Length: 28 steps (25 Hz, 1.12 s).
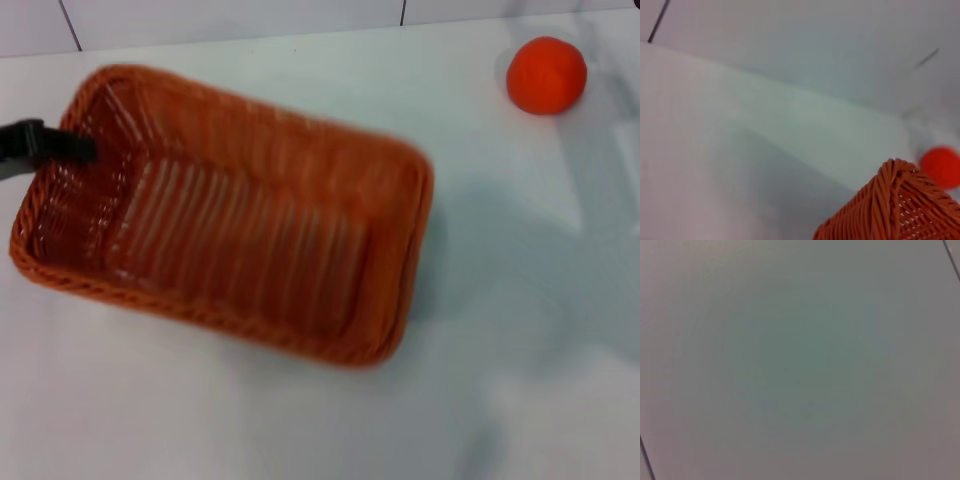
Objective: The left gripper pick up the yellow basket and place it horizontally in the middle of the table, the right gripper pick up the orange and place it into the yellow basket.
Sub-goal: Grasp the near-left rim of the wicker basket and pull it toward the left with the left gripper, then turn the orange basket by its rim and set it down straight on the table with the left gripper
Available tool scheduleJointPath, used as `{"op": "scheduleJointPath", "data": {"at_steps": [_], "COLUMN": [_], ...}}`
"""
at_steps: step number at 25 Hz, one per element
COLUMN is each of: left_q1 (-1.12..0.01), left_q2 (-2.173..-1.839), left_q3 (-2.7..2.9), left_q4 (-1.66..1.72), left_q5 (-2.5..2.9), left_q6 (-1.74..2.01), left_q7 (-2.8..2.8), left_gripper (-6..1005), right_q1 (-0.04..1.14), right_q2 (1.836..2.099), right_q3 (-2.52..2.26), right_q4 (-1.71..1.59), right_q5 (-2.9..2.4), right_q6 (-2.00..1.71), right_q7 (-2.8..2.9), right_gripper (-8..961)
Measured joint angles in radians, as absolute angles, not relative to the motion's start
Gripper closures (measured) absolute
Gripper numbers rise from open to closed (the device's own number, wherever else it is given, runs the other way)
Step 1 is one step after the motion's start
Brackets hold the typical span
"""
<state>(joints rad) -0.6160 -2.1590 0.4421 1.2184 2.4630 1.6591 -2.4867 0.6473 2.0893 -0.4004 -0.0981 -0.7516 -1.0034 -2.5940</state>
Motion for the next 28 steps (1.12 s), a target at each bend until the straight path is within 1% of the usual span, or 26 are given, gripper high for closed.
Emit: {"op": "scheduleJointPath", "data": {"at_steps": [9,17,28], "left_q1": [-0.539,-0.526,-0.496], "left_q2": [-2.166,-2.171,-2.173], "left_q3": [0.445,0.500,0.601], "left_q4": [1.070,0.857,0.795], "left_q5": [2.264,2.111,1.991], "left_q6": [1.481,1.269,1.173], "left_q7": [-2.492,-2.422,-2.411], "left_gripper": [829,828,824], "right_q1": [0.656,0.658,0.667], "right_q2": [2.088,2.088,2.086], "right_q3": [-0.400,-0.400,-0.392], "right_q4": [-0.099,-0.105,-0.109], "right_q5": [-0.752,-0.752,-0.752], "right_q6": [-0.996,-0.990,-0.978], "right_q7": [-2.594,-2.594,-2.580], "right_gripper": [30,30,31]}}
